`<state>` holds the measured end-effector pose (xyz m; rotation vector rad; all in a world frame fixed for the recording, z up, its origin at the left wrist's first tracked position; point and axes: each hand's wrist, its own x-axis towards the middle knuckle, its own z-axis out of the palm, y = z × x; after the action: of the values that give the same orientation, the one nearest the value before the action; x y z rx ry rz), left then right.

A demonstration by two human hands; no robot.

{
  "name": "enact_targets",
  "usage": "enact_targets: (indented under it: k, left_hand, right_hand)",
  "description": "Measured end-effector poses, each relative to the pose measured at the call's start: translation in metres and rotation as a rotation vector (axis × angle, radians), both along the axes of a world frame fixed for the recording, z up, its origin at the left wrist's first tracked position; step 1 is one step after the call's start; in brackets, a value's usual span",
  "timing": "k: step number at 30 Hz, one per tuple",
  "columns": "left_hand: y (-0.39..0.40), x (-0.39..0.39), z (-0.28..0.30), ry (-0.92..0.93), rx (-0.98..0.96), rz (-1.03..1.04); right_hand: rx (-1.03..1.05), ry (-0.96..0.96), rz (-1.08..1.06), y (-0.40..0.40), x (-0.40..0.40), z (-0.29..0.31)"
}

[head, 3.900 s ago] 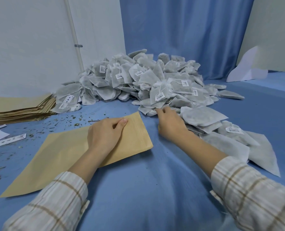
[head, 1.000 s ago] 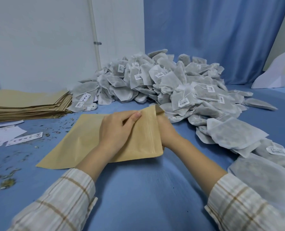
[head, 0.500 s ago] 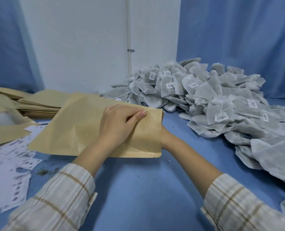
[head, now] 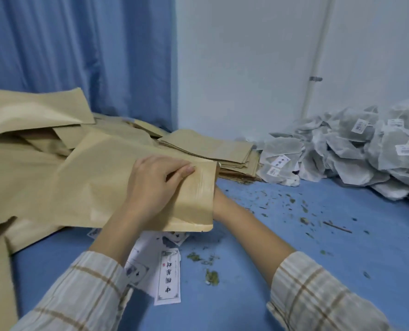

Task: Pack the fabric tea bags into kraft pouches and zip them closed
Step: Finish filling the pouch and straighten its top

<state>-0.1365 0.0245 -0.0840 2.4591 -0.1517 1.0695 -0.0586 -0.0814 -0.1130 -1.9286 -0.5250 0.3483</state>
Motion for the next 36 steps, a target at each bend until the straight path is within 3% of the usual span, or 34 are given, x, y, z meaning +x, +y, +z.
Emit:
enact_targets:
  k: [1,2,4,7,9,13,14,17,19,23,28,31,33,36]
  left_hand:
    - [0.010,0.002,-0.004,-0.008,-0.004,0.037]
    - [0.019,0.005,-0.009,-0.019,-0.013,0.087]
    - [0.029,0.008,-0.019,-0.042,-0.071,0.215]
    - [0.033,0.014,-0.033,-0.052,-0.140,0.316]
    - [0.035,0.017,-0.043,-0.049,-0.138,0.328]
    - [0.038,0.020,-0.052,-0.052,-0.117,0.302]
    - [0.038,0.020,-0.052,-0.058,-0.119,0.297]
    - [0.035,0.022,-0.052,-0.065,-0.129,0.296]
    - [0.033,0.023,-0.053,-0.065,-0.128,0.289]
    - [0.029,0.021,-0.055,-0.071,-0.110,0.253]
    - [0.027,0.018,-0.055,-0.063,-0.148,0.226]
    - [0.025,0.018,-0.053,-0.065,-0.166,0.199]
    - [0.024,0.017,-0.051,-0.090,-0.176,0.183]
    - [0.023,0.016,-0.049,-0.116,-0.189,0.161]
  right_hand:
    - [-0.127,-0.178,0.046,0.009,0.006,-0.003]
    - [-0.128,-0.258,0.159,0.017,0.010,-0.005]
    - [0.029,-0.209,0.192,0.034,0.005,-0.008]
    - [-0.237,-0.519,0.127,0.048,0.015,-0.018]
    - [-0.191,-0.456,0.092,0.046,0.018,-0.029]
    - [-0.078,-0.568,-0.137,0.003,0.038,-0.031]
    - [-0.149,-0.553,-0.152,-0.013,0.047,-0.031]
    - [-0.613,-0.540,-0.014,-0.056,0.068,-0.037]
    - [-0.730,-0.525,0.080,-0.068,0.071,-0.041]
    - [-0.552,-0.587,0.089,-0.073,0.068,-0.043]
    - [-0.127,-0.356,-0.209,-0.084,0.061,-0.045]
    - [0.069,-0.154,-0.114,-0.087,0.053,-0.032]
    - [0.099,-0.133,0.016,-0.083,0.047,-0.024]
    - [-0.042,-0.231,0.065,-0.072,0.036,-0.012]
